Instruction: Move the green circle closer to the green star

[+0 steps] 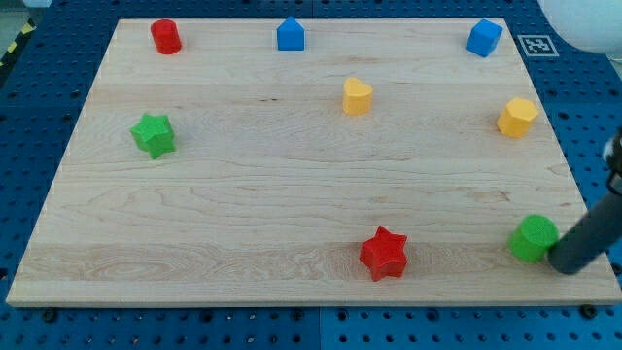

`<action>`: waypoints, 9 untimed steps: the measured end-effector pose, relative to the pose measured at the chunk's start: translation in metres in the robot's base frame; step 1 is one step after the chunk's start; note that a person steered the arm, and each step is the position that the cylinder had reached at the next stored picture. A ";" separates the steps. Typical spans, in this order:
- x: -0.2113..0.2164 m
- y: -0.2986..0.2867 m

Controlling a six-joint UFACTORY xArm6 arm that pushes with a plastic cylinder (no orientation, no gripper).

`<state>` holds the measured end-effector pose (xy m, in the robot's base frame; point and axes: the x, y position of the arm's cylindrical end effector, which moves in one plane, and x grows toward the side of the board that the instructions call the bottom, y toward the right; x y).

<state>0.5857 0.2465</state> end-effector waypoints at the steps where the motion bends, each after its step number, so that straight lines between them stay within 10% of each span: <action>1: -0.001 0.018; 9: -0.025 -0.077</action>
<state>0.5606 0.1697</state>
